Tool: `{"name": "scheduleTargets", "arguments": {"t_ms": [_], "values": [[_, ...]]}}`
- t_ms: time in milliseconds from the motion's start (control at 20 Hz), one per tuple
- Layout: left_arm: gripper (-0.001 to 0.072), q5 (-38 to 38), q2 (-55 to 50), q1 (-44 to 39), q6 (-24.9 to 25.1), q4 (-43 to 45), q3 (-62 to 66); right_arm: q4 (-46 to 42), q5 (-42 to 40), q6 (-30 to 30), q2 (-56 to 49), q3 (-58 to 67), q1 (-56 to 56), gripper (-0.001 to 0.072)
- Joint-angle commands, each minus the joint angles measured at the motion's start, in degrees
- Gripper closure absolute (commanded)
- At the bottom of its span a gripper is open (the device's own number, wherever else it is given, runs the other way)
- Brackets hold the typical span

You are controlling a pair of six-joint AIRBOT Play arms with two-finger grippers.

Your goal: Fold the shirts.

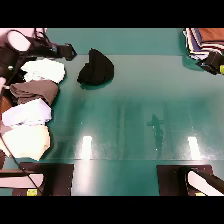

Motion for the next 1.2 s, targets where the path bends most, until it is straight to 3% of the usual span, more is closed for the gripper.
{"name": "scheduleTargets", "arguments": {"t_ms": [0,200,350,400,500,550,600,850,1150], "values": [[0.0086,1.8,-8.9,0.0,0.8,-7.4,0.0,0.0,-0.2,0.0,0.0,0.0,0.0,0.0696],[0.0087,3.9,-17.9,0.0,7.8,-18.1,0.0,0.0,-0.2,0.0,0.0,0.0,0.0,0.0696],[0.0088,6.6,-20.2,0.0,8.3,-20.2,0.0,0.1,-0.2,0.0,0.0,0.0,0.0,0.0696],[0.0124,7.2,-20.3,0.0,8.3,-20.3,0.0,0.1,-0.2,0.0,0.0,0.0,0.0,0.0696],[0.0529,7.0,-20.2,0.0,8.3,-20.6,0.7,0.1,-0.2,0.0,0.0,0.0,0.0,0.0696],[0.065,6.6,-20.0,0.0,8.3,-20.6,1.3,0.1,-0.2,0.0,0.0,0.0,0.0,0.0696],[0.0682,5.4,-20.0,0.0,8.3,-20.6,2.3,0.1,-0.2,0.0,0.0,0.0,0.0,0.0696],[0.0685,-1.4,-15.4,0.0,8.8,-20.1,13.6,0.2,-3.5,0.0,2.3,0.1,0.0,0.0696],[0.0686,-1.1,5.1,0.0,9.2,-11.0,24.4,0.1,-15.8,0.0,13.2,0.1,0.0,0.0697]]}}
